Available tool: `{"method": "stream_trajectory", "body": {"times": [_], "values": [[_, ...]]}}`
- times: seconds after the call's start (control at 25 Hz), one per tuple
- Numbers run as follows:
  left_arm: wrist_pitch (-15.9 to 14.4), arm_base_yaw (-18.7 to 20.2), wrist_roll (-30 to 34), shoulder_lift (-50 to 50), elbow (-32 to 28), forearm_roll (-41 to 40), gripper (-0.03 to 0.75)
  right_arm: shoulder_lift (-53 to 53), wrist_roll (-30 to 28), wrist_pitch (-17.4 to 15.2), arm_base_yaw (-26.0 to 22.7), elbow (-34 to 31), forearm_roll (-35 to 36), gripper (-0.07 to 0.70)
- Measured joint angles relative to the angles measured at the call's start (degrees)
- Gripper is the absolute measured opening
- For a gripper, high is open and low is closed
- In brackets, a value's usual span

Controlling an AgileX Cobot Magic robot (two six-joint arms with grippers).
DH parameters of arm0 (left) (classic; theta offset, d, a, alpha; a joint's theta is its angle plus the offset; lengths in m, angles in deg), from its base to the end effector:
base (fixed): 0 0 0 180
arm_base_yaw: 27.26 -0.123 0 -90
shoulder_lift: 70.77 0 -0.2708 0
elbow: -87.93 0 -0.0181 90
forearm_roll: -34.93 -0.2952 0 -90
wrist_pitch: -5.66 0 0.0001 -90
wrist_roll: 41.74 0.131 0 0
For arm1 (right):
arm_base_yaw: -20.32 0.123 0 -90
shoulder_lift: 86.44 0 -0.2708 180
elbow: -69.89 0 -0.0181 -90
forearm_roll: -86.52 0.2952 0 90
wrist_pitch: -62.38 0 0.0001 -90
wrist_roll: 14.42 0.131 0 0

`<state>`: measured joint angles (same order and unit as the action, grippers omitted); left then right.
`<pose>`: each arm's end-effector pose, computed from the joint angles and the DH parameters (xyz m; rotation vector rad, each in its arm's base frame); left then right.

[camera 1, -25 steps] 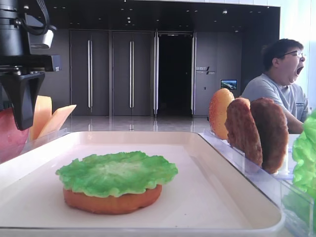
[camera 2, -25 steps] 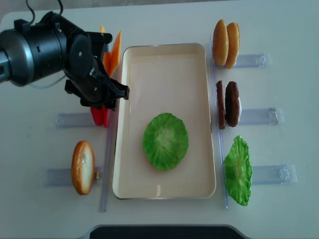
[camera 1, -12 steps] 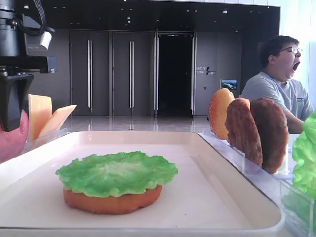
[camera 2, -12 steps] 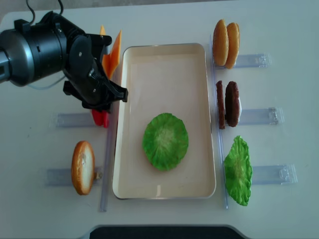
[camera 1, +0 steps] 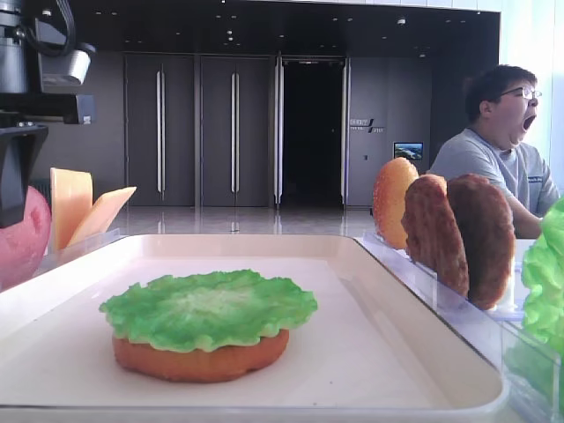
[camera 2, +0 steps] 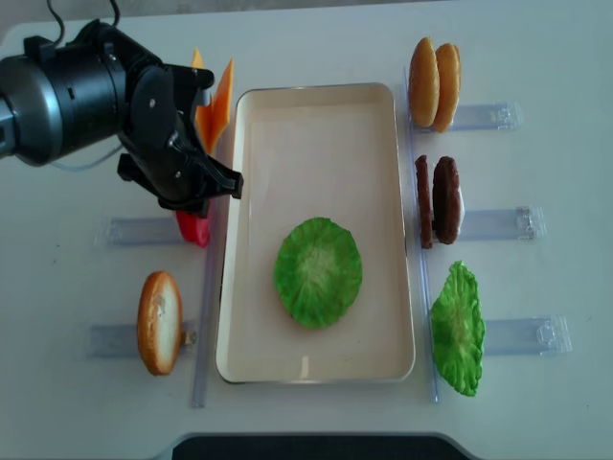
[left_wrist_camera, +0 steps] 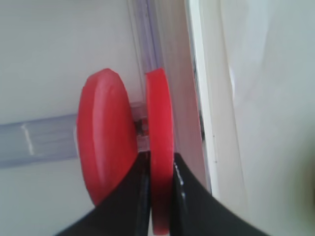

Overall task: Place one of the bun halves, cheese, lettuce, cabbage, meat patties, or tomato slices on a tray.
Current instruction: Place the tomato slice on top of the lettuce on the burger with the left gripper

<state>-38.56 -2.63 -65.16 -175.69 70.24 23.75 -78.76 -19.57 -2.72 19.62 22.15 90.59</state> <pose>0.3336 -0.1334 0.1147 0.2086 2.8625 0.0651 0.0771 0.0075 0.2753 -0.0888 2.0995 0.0243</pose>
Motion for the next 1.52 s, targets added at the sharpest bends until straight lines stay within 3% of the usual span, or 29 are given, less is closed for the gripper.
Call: {"method": "stream_trajectory", "body": {"times": [0.4,0.88,1.04,1.24,1.44,1.52], "values": [[-7.05,0.0,0.46,3.09,6.12,1.7,0.05,0.0,0.0,0.0,0.0,0.0,0.0,0.405],[-13.72,0.0,2.65,14.39,5.34,4.05,0.05,0.0,0.1,0.0,0.0,0.0,0.02,0.405],[-13.57,0.0,2.8,21.14,-1.15,4.71,0.05,0.0,0.17,0.0,0.0,0.0,0.02,0.405],[-11.12,0.0,2.8,29.02,-9.11,6.71,0.05,0.0,0.17,0.0,0.0,0.0,0.02,0.405],[-8.54,0.0,3.78,30.34,-11.52,8.86,0.05,0.0,0.17,0.0,0.0,0.0,0.02,0.405],[-5.76,0.0,5.99,30.34,-12.09,11.18,0.05,0.0,0.17,0.0,0.0,0.0,0.02,0.405]]}}
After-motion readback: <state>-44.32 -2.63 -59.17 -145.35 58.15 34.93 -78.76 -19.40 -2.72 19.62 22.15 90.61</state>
